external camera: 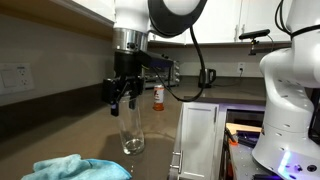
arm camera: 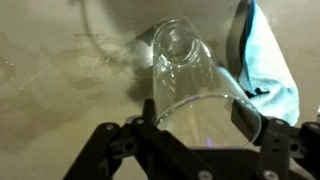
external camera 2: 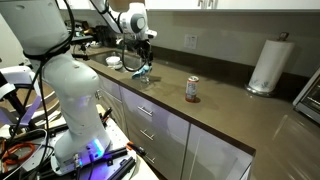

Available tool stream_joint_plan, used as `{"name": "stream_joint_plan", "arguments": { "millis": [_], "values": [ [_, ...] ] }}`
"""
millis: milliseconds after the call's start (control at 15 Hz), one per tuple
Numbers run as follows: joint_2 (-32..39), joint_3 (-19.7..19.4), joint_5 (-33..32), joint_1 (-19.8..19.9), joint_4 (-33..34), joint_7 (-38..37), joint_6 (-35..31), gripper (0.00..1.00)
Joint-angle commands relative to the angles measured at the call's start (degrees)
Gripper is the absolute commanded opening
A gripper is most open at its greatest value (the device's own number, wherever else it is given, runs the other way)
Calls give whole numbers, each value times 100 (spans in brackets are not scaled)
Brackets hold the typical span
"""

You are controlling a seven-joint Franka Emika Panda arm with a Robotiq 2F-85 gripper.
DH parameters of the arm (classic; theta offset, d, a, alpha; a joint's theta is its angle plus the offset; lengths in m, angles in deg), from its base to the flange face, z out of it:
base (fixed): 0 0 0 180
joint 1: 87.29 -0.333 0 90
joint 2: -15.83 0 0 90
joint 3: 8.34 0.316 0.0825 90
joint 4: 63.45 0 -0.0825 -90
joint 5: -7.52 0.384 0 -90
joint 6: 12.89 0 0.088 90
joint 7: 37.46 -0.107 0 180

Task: Slide the glass forward

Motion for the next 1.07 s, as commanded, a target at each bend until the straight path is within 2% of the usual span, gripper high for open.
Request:
{"name": "stream_joint_plan", "arguments": {
  "millis": [0, 200, 667, 1000],
  "values": [
    [57, -46, -426, 274, 337, 89, 422, 63],
    [170, -112, -724, 397, 467, 125, 320, 67],
    [402, -273, -948, 427, 672, 376, 49, 62],
    [495, -306, -1030, 410, 691, 482, -284, 64]
  ]
}}
